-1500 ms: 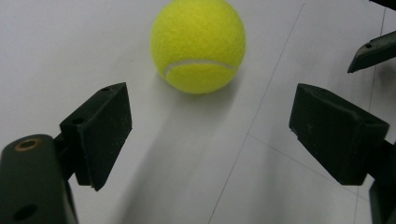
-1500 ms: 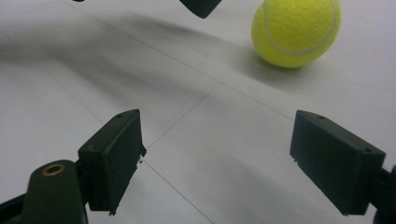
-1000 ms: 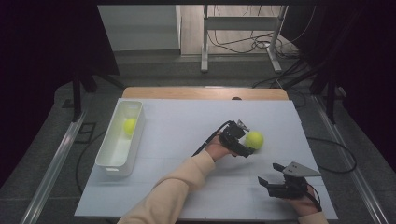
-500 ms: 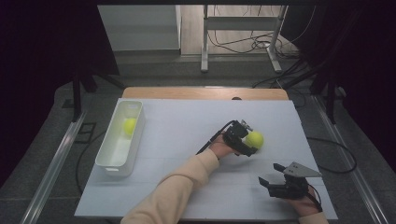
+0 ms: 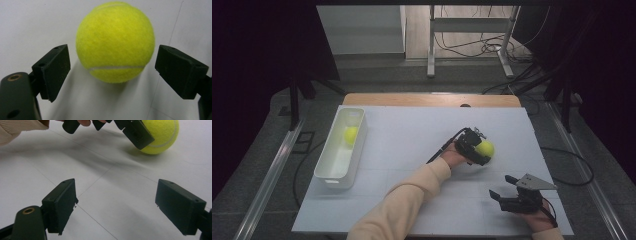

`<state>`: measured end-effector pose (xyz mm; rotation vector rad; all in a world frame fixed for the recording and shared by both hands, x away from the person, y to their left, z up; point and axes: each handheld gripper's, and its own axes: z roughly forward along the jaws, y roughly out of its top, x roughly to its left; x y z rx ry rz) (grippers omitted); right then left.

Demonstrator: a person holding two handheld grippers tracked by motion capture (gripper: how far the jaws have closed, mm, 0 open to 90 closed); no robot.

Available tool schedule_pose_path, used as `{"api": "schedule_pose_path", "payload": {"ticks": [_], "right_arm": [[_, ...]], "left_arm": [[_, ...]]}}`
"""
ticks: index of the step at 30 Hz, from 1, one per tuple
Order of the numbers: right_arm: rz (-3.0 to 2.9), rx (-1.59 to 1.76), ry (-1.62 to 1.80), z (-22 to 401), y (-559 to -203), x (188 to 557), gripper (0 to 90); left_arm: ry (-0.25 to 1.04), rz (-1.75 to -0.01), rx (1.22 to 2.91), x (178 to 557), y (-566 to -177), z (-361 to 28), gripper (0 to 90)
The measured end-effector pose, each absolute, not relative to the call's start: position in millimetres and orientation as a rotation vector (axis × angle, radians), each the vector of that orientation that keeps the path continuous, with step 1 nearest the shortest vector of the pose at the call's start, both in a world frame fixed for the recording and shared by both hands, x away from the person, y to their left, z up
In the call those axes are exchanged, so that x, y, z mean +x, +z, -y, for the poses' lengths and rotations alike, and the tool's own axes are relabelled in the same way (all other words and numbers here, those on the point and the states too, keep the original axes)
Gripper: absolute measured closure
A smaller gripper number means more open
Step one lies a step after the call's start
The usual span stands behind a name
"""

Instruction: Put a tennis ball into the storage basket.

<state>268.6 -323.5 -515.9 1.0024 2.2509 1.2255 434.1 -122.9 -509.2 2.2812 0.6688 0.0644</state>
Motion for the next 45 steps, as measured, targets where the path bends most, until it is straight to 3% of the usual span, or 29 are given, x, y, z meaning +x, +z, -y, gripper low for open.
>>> {"api": "schedule_pose_path", "payload": {"ticks": [16, 22, 28, 45], "right_arm": [[-2.253, 1.008, 1.226, 324.4, -516.2, 268.0, 17.7], [-2.251, 1.012, 1.23, 325.3, -516.4, 267.9, 17.7], [-2.249, 1.013, 1.228, 325.4, -516.4, 267.7, 17.7], [-2.248, 1.012, 1.219, 325.5, -516.5, 267.2, 17.7]], "left_arm": [[0.078, -0.683, 2.279, 441.1, -512.7, 137.7, 13.4], [0.062, -0.684, 2.262, 442.6, -512.9, 139.1, 25.3], [0.116, -0.664, 2.285, 440.4, -510.2, 137.6, 25.8], [0.09, -0.657, 2.255, 430.0, -496.6, 116.9, 25.9]]}}
